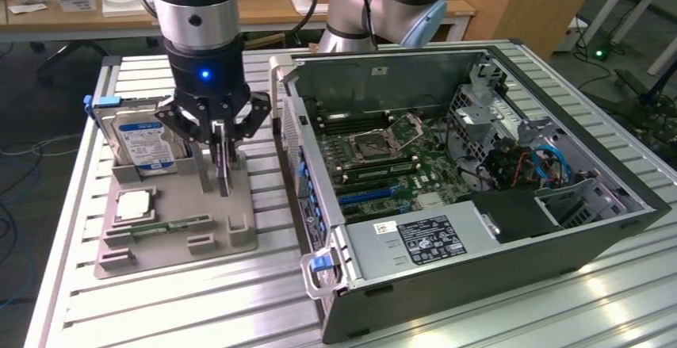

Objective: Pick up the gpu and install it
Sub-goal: 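Pick up the gpu and move the gpu toward the slot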

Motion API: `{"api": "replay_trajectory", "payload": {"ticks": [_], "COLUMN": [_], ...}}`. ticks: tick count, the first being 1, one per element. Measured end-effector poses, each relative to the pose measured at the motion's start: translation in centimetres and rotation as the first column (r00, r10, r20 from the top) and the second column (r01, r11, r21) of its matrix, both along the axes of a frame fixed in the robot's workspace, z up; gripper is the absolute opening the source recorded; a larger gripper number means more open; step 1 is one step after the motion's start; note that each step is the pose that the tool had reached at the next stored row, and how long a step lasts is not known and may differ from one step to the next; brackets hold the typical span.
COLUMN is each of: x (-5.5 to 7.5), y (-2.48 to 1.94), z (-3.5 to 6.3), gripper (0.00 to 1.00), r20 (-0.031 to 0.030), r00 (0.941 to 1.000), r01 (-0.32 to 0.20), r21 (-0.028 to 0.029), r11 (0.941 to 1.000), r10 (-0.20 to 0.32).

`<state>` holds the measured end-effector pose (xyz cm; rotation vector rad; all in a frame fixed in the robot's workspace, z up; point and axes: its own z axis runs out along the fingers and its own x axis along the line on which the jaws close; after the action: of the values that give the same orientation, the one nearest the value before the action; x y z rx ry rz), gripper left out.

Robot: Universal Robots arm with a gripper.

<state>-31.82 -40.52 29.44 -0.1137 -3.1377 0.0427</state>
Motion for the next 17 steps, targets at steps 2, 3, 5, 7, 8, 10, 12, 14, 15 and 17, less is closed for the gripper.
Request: {"api": "replay_trajectory", "payload": {"ticks": [2,3,5,7,8,10,12,14,15,17], "x": [0.0,0.0,0.0,0.0,0.0,0.0,0.0,0.0,0.0,0.0], "y": [0.00,0.00,0.00,0.00,0.00,0.00,0.00,0.00,0.00,0.00], "z": [0.27,0.48,1.01,1.68,2.04,2.83,3.60,4.36,4.74,5.50], "gripper": [0.28,0.28,0.28,0.28,0.28,0.28,0.28,0.28,0.28,0.28], "r20": [-0.0004,-0.0003,-0.0004,-0.0003,-0.0002,-0.0004,-0.0004,-0.0004,-0.0004,-0.0003], "r00": [1.0000,1.0000,1.0000,1.0000,1.0000,1.0000,1.0000,1.0000,1.0000,1.0000], "r01": [0.000,0.000,0.000,0.000,0.000,0.000,0.000,0.000,0.000,0.000], "r21": [-0.0006,-0.0005,-0.0006,-0.0006,-0.0004,-0.0005,-0.0005,-0.0005,-0.0005,-0.0004], "r11": [1.0000,1.0000,1.0000,1.0000,1.0000,1.0000,1.0000,1.0000,1.0000,1.0000], "r10": [0.000,0.000,0.000,0.000,0.000,0.000,0.000,0.000,0.000,0.000]}}
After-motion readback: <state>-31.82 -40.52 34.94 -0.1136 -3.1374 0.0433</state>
